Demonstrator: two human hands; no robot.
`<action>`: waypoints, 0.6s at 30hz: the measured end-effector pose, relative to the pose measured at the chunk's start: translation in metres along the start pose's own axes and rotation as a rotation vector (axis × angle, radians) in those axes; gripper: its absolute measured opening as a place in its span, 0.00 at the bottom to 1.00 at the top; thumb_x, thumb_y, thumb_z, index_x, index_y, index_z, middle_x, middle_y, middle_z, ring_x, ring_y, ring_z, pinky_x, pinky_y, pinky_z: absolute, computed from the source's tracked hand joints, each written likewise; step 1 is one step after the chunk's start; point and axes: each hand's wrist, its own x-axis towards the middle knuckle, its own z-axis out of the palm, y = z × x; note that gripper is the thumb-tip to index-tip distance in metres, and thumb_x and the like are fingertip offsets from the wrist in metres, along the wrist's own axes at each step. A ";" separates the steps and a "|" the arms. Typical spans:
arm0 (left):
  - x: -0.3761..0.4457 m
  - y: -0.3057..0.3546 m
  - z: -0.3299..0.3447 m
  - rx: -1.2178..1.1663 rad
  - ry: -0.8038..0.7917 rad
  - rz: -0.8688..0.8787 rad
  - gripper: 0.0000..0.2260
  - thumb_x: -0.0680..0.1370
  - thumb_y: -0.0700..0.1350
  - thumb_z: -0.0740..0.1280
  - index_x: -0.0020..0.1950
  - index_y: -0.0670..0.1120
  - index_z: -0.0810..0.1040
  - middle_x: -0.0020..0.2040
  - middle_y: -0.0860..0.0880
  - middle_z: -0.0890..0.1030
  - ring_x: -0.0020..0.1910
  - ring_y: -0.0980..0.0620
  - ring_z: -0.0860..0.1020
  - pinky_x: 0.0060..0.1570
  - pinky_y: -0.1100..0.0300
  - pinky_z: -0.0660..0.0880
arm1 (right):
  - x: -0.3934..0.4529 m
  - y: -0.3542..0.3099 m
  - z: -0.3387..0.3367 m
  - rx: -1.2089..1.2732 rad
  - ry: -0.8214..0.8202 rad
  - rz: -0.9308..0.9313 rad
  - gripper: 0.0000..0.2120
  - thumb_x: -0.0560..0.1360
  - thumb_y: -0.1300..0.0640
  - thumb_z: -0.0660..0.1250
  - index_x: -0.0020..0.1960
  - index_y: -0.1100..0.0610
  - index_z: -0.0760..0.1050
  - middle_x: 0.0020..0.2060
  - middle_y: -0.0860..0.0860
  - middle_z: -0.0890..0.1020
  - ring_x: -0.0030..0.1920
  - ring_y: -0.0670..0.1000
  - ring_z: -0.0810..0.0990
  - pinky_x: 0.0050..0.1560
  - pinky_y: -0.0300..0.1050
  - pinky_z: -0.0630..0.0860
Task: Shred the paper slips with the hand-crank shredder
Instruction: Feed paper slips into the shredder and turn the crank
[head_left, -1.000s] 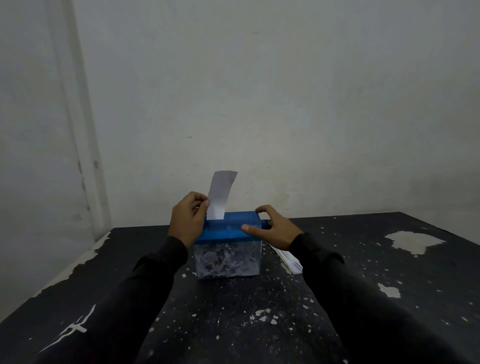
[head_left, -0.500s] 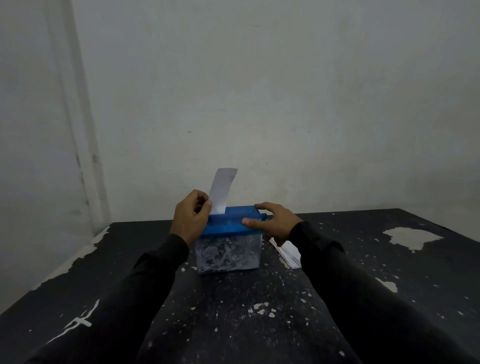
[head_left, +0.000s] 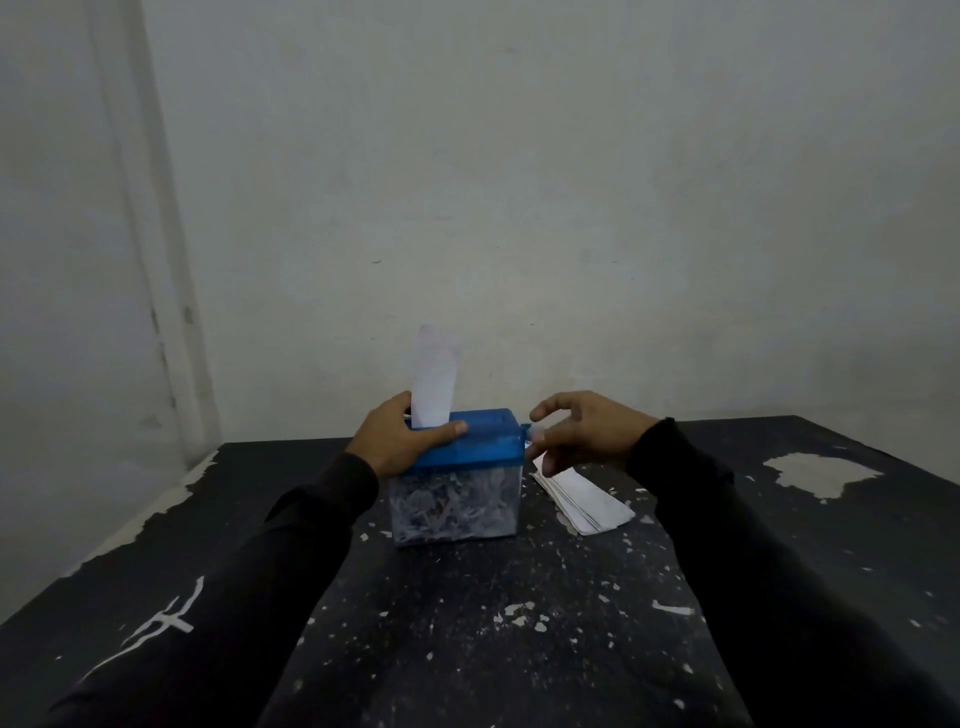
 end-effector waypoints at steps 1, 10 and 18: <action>0.000 0.001 0.000 0.001 -0.003 0.005 0.44 0.60 0.75 0.72 0.68 0.49 0.76 0.62 0.52 0.80 0.56 0.51 0.78 0.47 0.63 0.75 | -0.001 -0.003 0.000 0.028 0.023 -0.051 0.11 0.78 0.64 0.71 0.57 0.64 0.72 0.45 0.68 0.84 0.33 0.57 0.82 0.44 0.54 0.84; -0.004 0.004 0.000 -0.002 0.005 -0.009 0.43 0.59 0.75 0.72 0.65 0.50 0.76 0.60 0.52 0.79 0.56 0.50 0.79 0.50 0.59 0.77 | 0.079 0.030 0.019 -0.104 0.507 -0.009 0.15 0.79 0.47 0.70 0.47 0.60 0.78 0.34 0.55 0.79 0.29 0.53 0.78 0.27 0.45 0.78; -0.005 0.009 0.000 -0.038 -0.026 -0.013 0.41 0.56 0.73 0.76 0.63 0.51 0.79 0.58 0.54 0.82 0.54 0.54 0.80 0.46 0.63 0.76 | 0.032 0.093 0.045 -0.157 0.476 0.038 0.24 0.84 0.47 0.61 0.33 0.58 0.71 0.26 0.52 0.72 0.24 0.50 0.69 0.27 0.42 0.69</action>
